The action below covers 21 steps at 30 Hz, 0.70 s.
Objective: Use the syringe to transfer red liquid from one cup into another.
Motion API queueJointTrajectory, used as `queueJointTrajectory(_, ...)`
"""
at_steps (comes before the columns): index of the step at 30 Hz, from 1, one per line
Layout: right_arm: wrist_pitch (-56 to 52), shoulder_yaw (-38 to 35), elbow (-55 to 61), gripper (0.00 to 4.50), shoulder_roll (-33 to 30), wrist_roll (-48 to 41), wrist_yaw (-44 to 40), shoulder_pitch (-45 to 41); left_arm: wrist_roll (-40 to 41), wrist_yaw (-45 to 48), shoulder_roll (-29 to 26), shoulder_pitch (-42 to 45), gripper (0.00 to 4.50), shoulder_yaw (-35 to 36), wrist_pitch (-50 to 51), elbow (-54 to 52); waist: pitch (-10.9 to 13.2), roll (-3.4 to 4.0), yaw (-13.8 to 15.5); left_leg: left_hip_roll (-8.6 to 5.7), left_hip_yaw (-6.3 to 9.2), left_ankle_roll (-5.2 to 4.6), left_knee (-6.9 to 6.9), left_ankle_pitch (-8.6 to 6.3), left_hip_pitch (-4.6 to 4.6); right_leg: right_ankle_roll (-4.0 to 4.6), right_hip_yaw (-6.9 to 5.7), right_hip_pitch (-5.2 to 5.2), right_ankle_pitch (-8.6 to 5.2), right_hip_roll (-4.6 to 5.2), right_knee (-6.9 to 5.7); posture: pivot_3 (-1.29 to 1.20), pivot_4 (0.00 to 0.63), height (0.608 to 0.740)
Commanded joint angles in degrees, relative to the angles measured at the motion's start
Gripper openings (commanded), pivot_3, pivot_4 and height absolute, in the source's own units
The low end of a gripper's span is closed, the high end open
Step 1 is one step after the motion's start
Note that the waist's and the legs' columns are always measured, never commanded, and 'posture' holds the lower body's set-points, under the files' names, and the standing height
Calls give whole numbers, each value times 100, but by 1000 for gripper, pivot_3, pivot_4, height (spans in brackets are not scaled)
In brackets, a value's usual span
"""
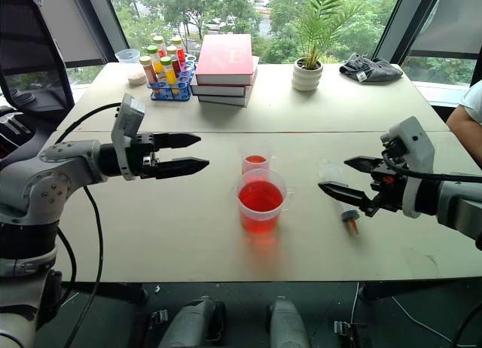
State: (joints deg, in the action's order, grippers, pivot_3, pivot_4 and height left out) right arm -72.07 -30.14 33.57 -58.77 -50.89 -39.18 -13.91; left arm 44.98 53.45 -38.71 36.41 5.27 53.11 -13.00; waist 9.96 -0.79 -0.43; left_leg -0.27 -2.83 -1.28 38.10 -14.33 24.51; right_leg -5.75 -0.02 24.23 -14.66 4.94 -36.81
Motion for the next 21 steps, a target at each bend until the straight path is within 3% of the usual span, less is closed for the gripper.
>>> queueJointTrajectory(1,146,-111,17,4393,-110,-52,16,-57,25,-13,30,174,4500,4,-77,13,0,0,0,0,0,0,0,0,0,-1,0,0,0,0,0,0,150,740)
queueJointTrajectory(12,81,-65,-30,4393,-139,-35,146,-63,117,-27,106,276,4500,49,-14,25,0,0,0,0,-1,0,1,0,0,-4,-2,0,2,-1,0,0,150,740)
queueJointTrajectory(21,-471,441,-558,4393,-237,109,758,-690,78,-58,176,249,4500,1,-100,-6,0,0,-7,0,-1,0,3,0,0,-1,-2,0,1,-2,-2,0,150,740)
